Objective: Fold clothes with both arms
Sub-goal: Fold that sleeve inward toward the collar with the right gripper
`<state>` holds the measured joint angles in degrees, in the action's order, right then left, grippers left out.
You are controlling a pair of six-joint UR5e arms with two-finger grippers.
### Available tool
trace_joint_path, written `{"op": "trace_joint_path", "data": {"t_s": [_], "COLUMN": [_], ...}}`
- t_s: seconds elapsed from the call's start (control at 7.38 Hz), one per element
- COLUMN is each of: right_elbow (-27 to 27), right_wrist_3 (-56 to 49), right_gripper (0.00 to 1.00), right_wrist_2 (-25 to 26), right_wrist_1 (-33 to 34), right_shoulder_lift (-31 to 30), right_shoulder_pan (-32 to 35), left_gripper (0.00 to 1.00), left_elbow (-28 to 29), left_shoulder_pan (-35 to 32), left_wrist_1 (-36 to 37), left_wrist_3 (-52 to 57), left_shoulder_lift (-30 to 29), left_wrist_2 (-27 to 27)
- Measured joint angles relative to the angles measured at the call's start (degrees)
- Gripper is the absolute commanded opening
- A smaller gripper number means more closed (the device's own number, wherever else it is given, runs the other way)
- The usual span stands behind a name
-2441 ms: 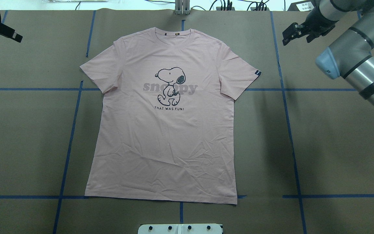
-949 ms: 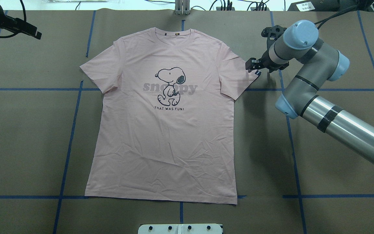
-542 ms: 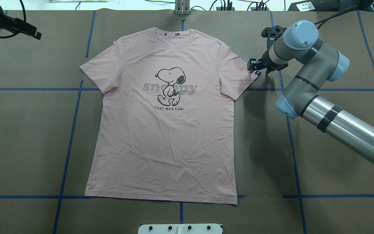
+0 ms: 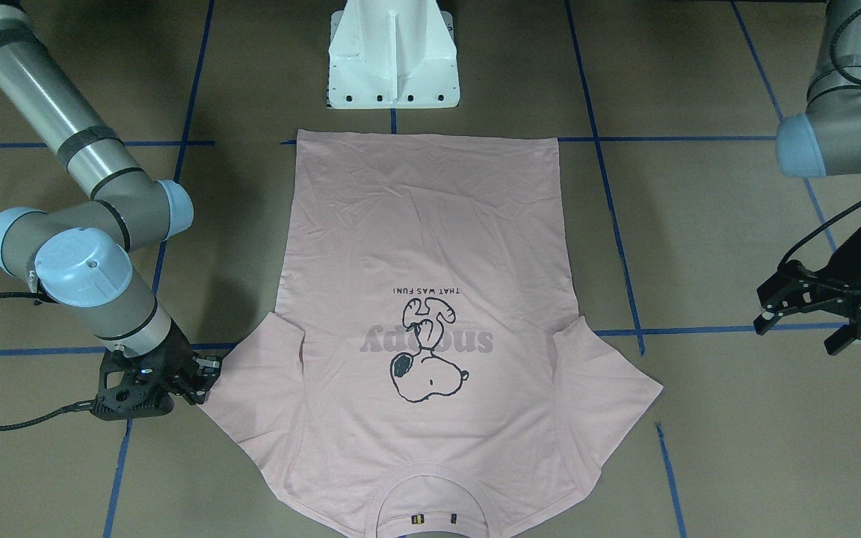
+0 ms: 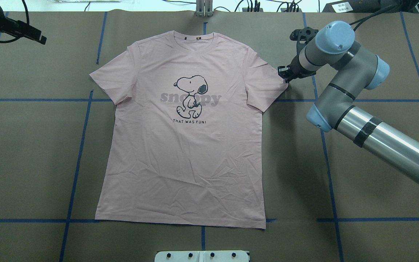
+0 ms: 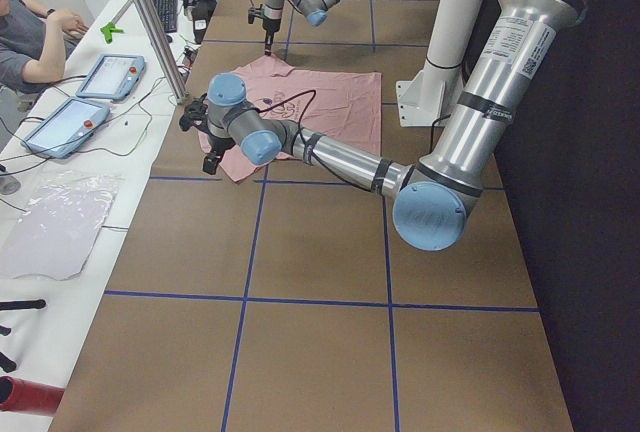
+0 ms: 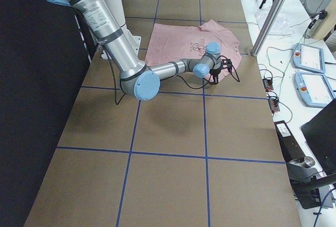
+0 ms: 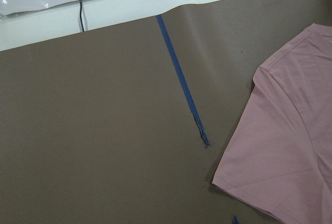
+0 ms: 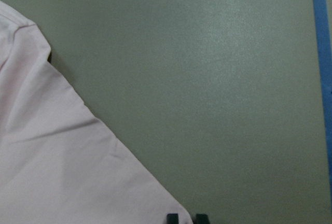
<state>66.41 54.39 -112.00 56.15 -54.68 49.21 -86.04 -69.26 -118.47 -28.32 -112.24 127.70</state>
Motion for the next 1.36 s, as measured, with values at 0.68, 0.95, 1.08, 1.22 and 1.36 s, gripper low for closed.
{"op": "trace_joint_path", "data": {"t_s": [0.68,0.95,1.08,1.22,1.36], "right_elbow": [1.2,-2.0,-5.3,-8.0,-9.8], "right_wrist_3": [0.5,1.0,1.2,1.4,1.4], "right_gripper": [0.00,0.00,0.00,0.00,0.19], "right_wrist_2": [-2.6,-2.2,-1.6,-0.7,0.1], "right_wrist_1": [-0.2,-0.1,-0.2,-0.2,-0.2], "right_shoulder_lift": [6.3,12.4,15.9,18.4,19.8], "right_shoulder_pan": [-0.3,-1.8,-2.4,-2.8,-3.2], "left_gripper": [1.00,1.00,1.00,1.00,1.00], "left_elbow": [-0.1,-0.1,-0.2,-0.3,-0.3], "left_shoulder_pan": [0.0,0.0,0.0,0.0,0.0], "left_wrist_1": [0.0,0.0,0.0,0.0,-0.4], "left_wrist_3": [0.0,-0.1,-0.3,-0.9,-1.7], "left_shoulder_lift": [0.0,0.0,0.0,0.0,0.0], "left_wrist_2": [0.1,0.1,0.1,0.2,0.2]}}
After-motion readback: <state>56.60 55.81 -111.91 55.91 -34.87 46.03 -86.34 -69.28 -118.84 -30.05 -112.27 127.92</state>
